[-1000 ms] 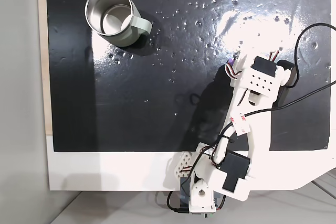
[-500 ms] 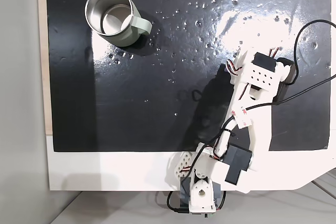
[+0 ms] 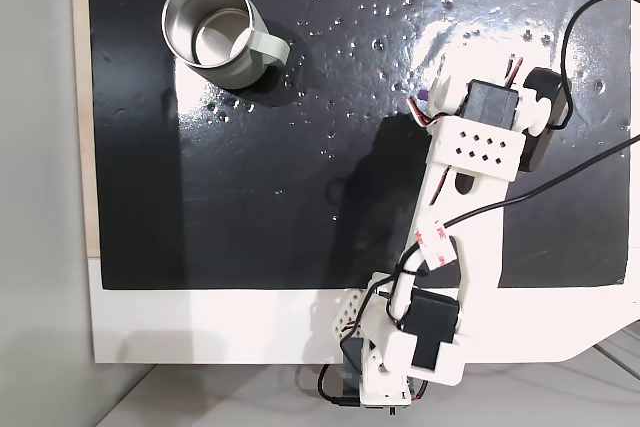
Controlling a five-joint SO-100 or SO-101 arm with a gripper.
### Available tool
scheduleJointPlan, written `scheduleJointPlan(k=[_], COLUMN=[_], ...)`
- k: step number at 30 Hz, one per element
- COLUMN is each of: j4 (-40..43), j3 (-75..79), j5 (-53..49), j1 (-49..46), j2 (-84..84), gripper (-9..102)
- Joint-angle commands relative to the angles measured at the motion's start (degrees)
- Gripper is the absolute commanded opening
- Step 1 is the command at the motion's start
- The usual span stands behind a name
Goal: Grasp a pengrip and put it in the cup.
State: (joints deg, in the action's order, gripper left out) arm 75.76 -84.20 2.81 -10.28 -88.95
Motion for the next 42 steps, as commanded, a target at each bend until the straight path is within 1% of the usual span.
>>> scheduleJointPlan(k=[1,3,7,13,17,25,32,42], j4=[1.58,1.41,-2.81,-5.80,-8.96,-12.83,-13.62,-13.71], j3=[4.83,5.80,9.67,18.19,20.74,26.63,29.88,34.72], j5=[1.23,2.02,4.92,7.73,10.63,10.81,9.67,9.58], j1=[3.69,5.89,11.16,20.74,25.66,34.19,38.58,38.58], j2=[-6.77,-8.17,-8.26,-1.41,1.23,4.75,6.68,11.25], gripper=[0,0,0,0,0,0,0,0])
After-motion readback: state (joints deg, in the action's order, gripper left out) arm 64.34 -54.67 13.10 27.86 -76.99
